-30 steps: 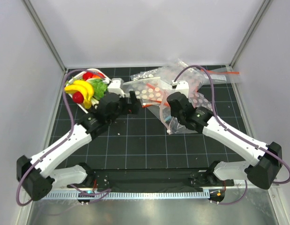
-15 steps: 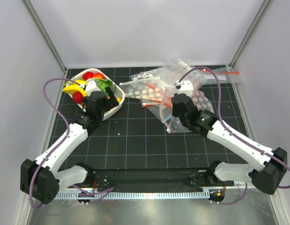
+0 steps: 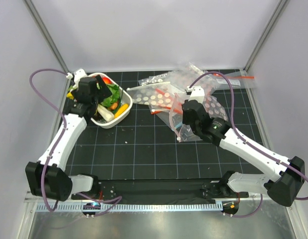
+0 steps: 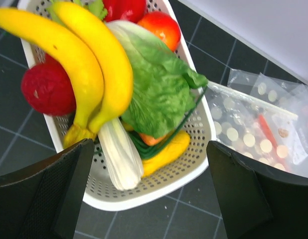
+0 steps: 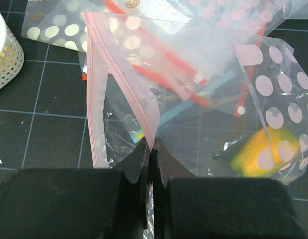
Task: Place the food in the zip-top bag and seal the zipper
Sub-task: Adjust the zipper food storage bag at the center of the board, then pick up the fake fruit from the bin.
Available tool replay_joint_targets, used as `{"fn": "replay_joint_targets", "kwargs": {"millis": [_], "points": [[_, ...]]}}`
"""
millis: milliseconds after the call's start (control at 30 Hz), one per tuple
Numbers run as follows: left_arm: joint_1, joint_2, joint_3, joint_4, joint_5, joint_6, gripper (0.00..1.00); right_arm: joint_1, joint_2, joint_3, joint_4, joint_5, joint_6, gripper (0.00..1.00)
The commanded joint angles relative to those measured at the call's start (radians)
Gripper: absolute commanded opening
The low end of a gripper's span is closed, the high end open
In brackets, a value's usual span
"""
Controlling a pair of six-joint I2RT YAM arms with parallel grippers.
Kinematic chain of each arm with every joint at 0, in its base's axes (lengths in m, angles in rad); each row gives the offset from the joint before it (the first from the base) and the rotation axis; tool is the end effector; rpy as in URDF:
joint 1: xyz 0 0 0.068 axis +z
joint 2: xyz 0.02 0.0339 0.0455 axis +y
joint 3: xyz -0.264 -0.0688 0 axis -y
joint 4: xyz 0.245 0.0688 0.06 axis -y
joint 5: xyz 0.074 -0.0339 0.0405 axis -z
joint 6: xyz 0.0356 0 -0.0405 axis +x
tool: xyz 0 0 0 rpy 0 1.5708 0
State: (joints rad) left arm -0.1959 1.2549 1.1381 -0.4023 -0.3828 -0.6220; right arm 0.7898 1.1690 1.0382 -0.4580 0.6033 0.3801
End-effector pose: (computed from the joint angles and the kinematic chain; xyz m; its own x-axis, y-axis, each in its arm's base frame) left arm 0.2784 -0.0417 0.3424 -0.3153 -0.4885 -0.8136 -0.3953 0.8470 -0.3553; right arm 0.1927 0.1658 0.3266 -0.4568 -0.0269 -0.8892 -0.0896 0.9959 0.0159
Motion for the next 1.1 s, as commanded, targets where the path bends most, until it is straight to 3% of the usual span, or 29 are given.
{"fn": "replay_joint_targets", "kwargs": {"millis": [0, 133, 333, 833, 1067], "points": [[0.056, 0.075, 0.124, -0.096, 0.036, 0.074, 1.0, -0.003, -0.037, -0.006, 0.055, 0.006, 0.006, 0.02], [0.125, 0.181, 0.259, -0.207, 0.074, 0.163, 1.0, -0.003, -0.048, -0.006, 0.053, 0.01, 0.006, 0.02], [0.187, 0.253, 0.321, -0.191, 0.151, 0.202, 1.0, -0.003, -0.065, -0.013, 0.058, 0.013, 0.006, 0.02], [0.364, 0.521, 0.429, -0.165, 0.226, 0.013, 1.0, -0.003, -0.072, -0.017, 0.062, -0.014, 0.011, 0.02], [0.392, 0.616, 0.479, -0.139, 0.358, -0.021, 1.0, -0.003, -0.078, -0.017, 0.062, -0.025, 0.011, 0.02]]}}
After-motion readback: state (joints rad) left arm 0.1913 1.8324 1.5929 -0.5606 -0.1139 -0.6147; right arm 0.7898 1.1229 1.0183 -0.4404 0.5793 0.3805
